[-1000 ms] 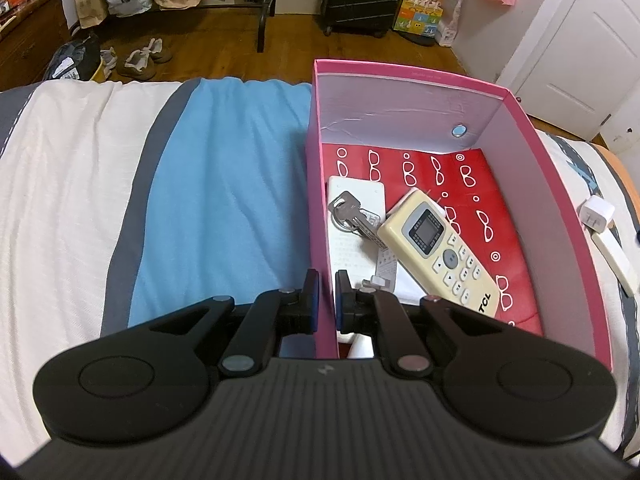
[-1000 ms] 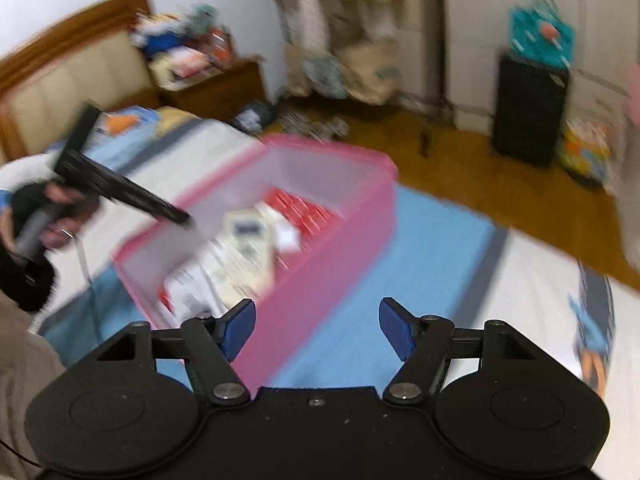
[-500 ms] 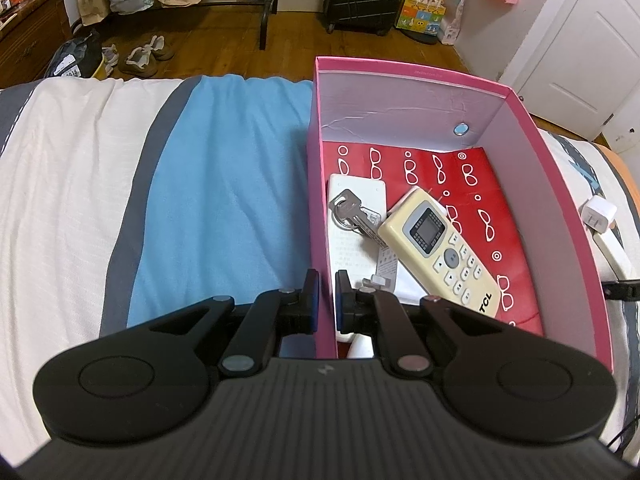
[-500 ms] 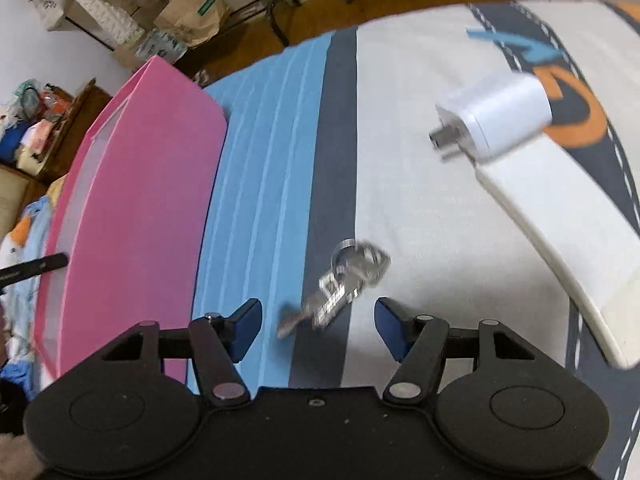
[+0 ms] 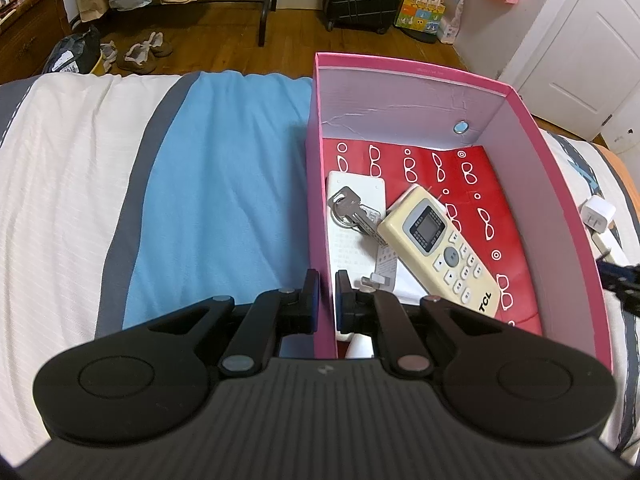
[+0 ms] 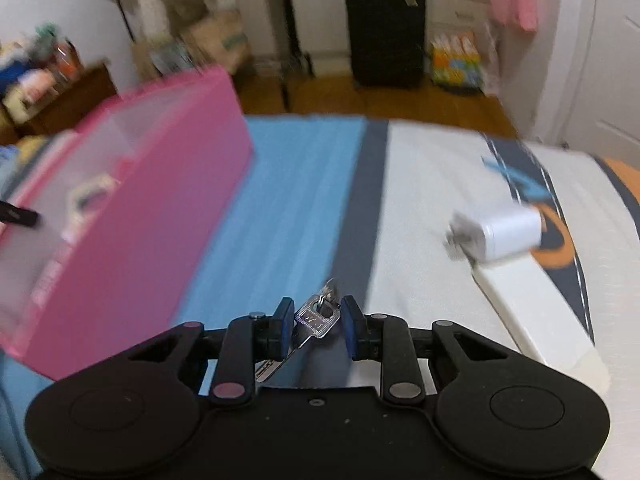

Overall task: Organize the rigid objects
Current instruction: 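Carry the metal keys into the pink box and release them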

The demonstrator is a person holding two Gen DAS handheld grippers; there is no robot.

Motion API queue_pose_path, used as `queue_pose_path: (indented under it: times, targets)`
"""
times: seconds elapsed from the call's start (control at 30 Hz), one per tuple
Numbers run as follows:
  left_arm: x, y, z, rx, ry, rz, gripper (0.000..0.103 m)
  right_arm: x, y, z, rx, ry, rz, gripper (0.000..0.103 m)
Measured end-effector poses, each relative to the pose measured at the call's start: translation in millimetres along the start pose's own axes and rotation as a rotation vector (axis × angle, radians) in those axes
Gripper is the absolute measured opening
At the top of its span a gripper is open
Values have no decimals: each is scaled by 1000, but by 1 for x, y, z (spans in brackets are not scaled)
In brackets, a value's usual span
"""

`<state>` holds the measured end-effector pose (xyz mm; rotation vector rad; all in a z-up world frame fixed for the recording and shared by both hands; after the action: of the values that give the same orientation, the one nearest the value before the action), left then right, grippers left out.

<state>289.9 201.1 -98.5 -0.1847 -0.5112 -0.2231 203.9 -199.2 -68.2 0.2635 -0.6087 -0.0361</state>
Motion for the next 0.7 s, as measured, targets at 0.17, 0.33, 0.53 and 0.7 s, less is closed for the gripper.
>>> queue_pose_path:
  times: [0.17,0.33,0.53,0.7]
  targets:
    - [0,2,2,-4,-7,19,7,21,20,29,48,-108,35,29]
    - [0,1,3,0,-10,9,7,35,45,58,121,-187,78,29]
    - [-1,3,5,-11,-18,15,7,49,77,88,233,-284,104,29]
    - [-1,4,5,-17,-16,21,7,57,101,91,350,-251,131,29]
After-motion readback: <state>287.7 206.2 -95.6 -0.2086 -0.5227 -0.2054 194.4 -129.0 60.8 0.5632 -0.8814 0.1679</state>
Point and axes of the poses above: each gripper's, at about its wrist camera, not at the fingertips, and z roughly against the way its jaws point, y to its left, x to its top, the point moved 3 cm from there along -z, roughly the way its jaws point, and after that the axes turned 8 degrees about -z, right-handed, at the moved point
